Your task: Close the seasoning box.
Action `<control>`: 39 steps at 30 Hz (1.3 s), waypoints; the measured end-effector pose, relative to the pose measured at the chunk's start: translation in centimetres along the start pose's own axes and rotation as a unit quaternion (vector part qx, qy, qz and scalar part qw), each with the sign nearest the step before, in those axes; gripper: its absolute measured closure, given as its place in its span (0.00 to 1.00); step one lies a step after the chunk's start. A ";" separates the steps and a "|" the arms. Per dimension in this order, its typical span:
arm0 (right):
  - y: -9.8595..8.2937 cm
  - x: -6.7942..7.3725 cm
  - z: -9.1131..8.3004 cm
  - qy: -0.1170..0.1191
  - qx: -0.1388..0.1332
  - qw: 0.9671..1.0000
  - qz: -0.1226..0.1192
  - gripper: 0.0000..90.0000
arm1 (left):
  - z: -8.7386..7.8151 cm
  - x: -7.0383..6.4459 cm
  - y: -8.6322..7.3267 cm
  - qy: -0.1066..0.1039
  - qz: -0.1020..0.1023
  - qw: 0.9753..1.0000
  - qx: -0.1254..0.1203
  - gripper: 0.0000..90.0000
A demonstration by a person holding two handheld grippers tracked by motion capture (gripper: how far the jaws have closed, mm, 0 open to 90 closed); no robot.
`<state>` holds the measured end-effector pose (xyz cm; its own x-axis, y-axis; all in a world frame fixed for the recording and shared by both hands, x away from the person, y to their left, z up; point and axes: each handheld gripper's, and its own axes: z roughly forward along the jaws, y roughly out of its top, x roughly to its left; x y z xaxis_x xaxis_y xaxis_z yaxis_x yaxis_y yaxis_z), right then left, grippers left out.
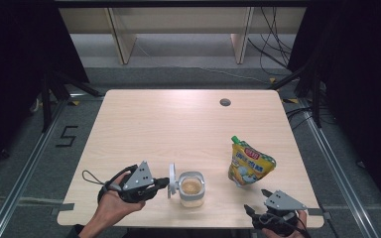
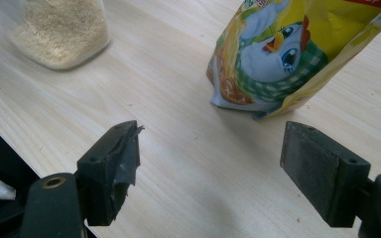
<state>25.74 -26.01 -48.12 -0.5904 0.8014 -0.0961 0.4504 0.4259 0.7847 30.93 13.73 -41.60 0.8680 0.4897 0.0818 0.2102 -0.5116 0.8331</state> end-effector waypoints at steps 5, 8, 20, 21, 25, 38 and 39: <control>0.0 0.0 0.0 -0.001 -0.001 1.000 0.000 0.27 | 0.3 -0.2 0.5 -0.001 -0.001 1.000 -0.001 0.99; 0.0 0.0 0.0 0.000 0.000 1.000 0.000 0.27 | 0.4 -0.2 0.7 -0.004 0.008 1.000 -0.002 0.99; 0.0 0.1 0.0 0.001 0.001 1.000 -0.001 0.27 | 2.1 -0.3 1.2 -0.014 0.009 1.000 0.001 0.99; 0.0 0.1 0.0 0.001 0.001 1.000 -0.001 0.27 | 2.2 -0.3 1.2 -0.014 0.008 1.000 0.000 0.99; 0.0 0.0 0.0 0.001 0.001 1.000 -0.001 0.27 | 2.0 -0.4 1.3 -0.016 0.002 1.000 -0.001 0.99; 0.0 0.1 0.0 0.000 0.002 1.000 -0.002 0.27 | 0.3 0.0 0.9 -0.016 -0.014 1.000 -0.018 0.89; 0.0 0.0 0.0 -0.001 0.002 1.000 -0.004 0.27 | 0.2 0.0 0.8 -0.017 -0.022 0.999 -0.019 0.87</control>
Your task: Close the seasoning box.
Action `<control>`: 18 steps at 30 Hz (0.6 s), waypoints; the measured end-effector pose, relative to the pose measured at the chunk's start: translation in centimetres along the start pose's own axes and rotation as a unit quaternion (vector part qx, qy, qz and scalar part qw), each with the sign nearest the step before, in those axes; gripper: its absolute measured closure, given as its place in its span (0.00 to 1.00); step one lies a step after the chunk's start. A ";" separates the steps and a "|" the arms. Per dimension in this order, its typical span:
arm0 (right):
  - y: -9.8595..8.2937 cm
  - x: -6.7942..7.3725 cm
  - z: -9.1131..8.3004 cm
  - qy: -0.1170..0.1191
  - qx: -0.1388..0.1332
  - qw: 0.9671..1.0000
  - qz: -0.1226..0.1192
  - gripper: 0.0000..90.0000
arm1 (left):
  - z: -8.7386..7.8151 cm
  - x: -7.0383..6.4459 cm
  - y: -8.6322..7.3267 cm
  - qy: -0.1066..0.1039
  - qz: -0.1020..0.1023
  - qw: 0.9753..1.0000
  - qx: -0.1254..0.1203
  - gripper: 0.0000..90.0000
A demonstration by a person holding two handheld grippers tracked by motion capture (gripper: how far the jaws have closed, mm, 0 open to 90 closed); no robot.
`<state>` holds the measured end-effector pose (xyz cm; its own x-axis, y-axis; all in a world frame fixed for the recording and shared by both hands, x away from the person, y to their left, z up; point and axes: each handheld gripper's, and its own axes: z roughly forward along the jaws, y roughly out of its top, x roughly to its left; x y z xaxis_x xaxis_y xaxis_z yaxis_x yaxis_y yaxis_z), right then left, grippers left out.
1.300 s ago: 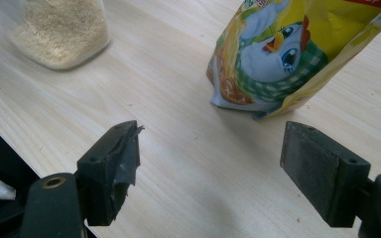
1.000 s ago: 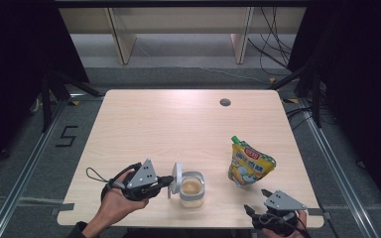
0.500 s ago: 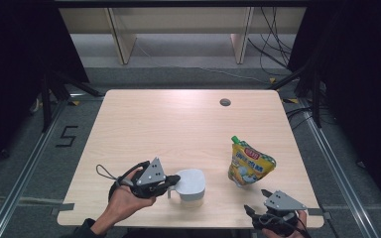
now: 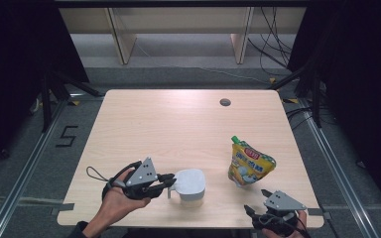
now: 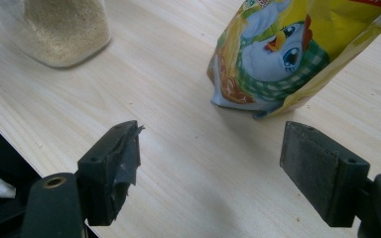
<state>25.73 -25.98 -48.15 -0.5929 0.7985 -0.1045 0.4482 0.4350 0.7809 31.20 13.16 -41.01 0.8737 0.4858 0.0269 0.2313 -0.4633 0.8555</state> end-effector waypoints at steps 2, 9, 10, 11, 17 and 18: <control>0.0 0.0 0.0 0.000 0.000 1.000 0.000 0.27 | -0.2 0.1 -0.3 -0.004 -0.010 1.000 -0.007 0.82; 0.0 0.0 0.1 0.003 0.003 1.000 0.002 0.27 | -1.2 0.6 -2.1 -0.009 -0.045 0.999 -0.004 0.49; -0.1 0.0 0.0 0.003 0.002 1.000 0.003 0.27 | -1.3 0.7 -2.4 -0.008 -0.047 0.999 -0.004 0.46; -0.1 0.1 0.0 0.004 0.003 1.000 0.012 0.27 | -1.5 0.7 -2.9 -0.004 -0.051 0.999 0.002 0.43; -0.1 -0.1 0.0 0.004 0.002 1.000 0.005 0.27 | -1.6 0.6 -4.8 0.005 -0.049 0.999 0.014 0.33; -0.1 -0.2 0.0 0.001 0.000 1.000 0.001 0.27 | -1.6 0.7 -5.0 -0.001 -0.041 0.999 0.010 0.33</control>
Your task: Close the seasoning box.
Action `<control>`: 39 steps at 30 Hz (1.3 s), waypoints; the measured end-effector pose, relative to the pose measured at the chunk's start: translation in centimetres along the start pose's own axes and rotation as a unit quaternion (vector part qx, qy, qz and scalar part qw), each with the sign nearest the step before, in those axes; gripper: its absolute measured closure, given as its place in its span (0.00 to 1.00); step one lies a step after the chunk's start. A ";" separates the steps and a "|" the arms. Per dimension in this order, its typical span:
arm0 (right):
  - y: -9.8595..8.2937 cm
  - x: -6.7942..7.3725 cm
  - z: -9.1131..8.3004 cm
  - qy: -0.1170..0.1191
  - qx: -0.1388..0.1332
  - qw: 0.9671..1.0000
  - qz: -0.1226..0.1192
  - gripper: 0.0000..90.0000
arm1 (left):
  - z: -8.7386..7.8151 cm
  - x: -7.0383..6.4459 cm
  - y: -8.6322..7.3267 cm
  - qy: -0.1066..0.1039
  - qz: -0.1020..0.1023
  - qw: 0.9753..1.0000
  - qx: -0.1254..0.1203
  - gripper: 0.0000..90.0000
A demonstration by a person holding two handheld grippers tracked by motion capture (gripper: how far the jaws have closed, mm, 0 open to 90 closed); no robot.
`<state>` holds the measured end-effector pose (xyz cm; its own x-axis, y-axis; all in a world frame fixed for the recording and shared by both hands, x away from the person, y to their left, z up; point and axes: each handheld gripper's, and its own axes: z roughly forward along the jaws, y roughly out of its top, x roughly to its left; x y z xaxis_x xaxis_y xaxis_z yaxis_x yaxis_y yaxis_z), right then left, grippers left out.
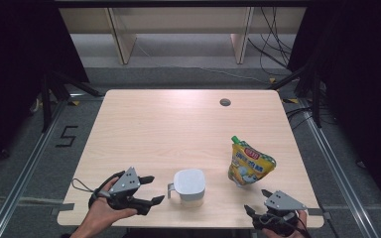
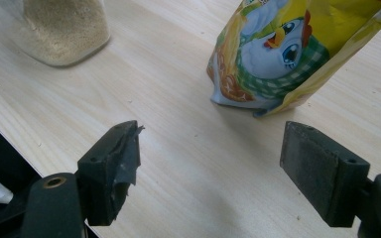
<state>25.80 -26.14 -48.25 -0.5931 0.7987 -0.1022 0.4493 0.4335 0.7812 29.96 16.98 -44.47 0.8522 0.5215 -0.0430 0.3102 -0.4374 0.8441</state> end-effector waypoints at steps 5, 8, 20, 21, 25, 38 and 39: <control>-0.1 0.0 0.1 0.009 0.009 1.000 0.007 0.27 | 0.0 -0.1 -1.0 0.001 -0.017 1.000 0.000 0.31; -0.1 0.0 0.1 0.003 0.003 1.000 0.000 0.27 | -0.1 -0.2 -1.4 0.011 -0.016 1.000 0.009 0.31; -0.2 0.1 -0.1 0.003 0.009 1.000 -0.006 0.27 | 1.0 -0.8 -3.5 0.022 -0.013 0.999 0.023 0.27; -0.3 0.1 -0.1 0.002 0.008 1.000 -0.012 0.27 | 1.1 -0.8 -3.6 0.027 -0.009 0.999 0.030 0.27; -0.3 0.2 -0.1 0.000 0.008 1.000 -0.004 0.27 | 1.7 -1.3 -4.3 0.025 -0.011 0.999 0.034 0.26; -0.2 0.3 -0.1 0.008 0.014 1.000 -0.002 0.27 | 2.2 -2.5 -4.9 0.029 -0.005 0.999 0.032 0.26; -0.2 0.3 -0.1 0.008 0.016 1.000 -0.001 0.27 | 2.1 -2.4 -4.8 0.034 -0.007 0.999 0.041 0.26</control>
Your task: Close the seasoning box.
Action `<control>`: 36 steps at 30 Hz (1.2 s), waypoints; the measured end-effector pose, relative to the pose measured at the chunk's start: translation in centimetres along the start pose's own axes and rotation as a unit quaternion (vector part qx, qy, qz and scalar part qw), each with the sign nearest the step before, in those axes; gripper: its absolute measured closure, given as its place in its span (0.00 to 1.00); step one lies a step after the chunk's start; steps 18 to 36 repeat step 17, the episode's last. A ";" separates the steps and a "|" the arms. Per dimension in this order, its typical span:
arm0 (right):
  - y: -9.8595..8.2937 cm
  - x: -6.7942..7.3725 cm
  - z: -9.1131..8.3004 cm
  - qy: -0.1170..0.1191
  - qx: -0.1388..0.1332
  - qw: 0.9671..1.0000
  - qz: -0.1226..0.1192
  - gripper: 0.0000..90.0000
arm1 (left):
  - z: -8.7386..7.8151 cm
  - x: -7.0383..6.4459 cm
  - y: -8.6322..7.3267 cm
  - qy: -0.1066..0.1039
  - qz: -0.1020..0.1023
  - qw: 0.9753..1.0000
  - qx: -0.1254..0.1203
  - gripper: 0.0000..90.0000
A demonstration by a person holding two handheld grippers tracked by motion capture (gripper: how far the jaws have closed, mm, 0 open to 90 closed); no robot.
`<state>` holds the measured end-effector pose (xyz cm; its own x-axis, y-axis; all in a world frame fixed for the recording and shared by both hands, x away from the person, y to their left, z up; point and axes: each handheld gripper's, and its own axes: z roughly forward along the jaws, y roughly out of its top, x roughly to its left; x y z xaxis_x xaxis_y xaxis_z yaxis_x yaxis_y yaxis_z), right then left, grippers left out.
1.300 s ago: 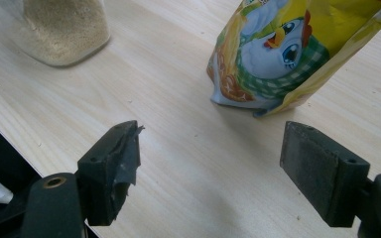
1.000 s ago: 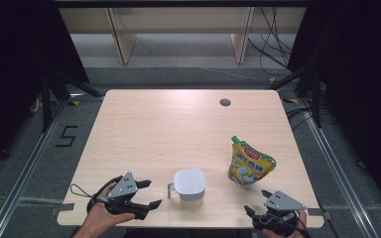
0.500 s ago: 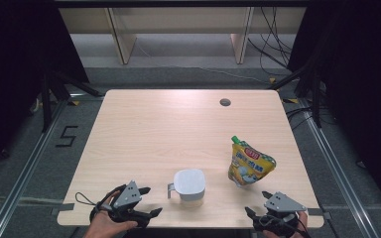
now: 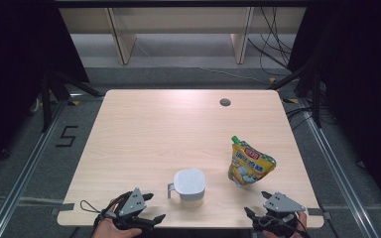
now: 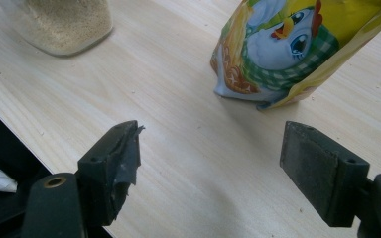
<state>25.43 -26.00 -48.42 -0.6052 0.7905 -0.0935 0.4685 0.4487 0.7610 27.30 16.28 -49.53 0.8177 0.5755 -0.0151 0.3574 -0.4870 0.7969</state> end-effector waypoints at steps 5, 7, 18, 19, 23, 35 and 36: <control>0.0 0.0 0.0 -0.006 -0.004 1.000 -0.005 0.27 | 0.1 0.0 -0.1 -0.004 -0.009 1.000 -0.009 0.26; 0.0 -0.1 0.1 -0.008 -0.005 1.000 -0.013 0.27 | 0.1 -0.1 -0.1 -0.004 0.000 1.000 -0.006 0.26; -0.2 -0.2 0.2 -0.008 -0.002 1.000 -0.014 0.27 | -0.3 0.9 0.3 0.008 0.002 1.000 -0.012 0.26; -0.2 -0.2 0.2 -0.008 -0.002 1.000 -0.014 0.27 | -0.3 0.9 0.3 0.008 0.002 1.000 -0.012 0.26; -0.2 -0.2 0.2 -0.008 -0.002 1.000 -0.014 0.27 | -0.3 0.9 0.3 0.008 0.002 1.000 -0.012 0.26; -0.2 -0.2 0.2 -0.008 -0.002 1.000 -0.014 0.27 | -0.3 0.9 0.3 0.008 0.002 1.000 -0.012 0.26; -0.2 -0.2 0.2 -0.008 -0.002 1.000 -0.014 0.27 | -0.3 0.9 0.3 0.008 0.002 1.000 -0.012 0.26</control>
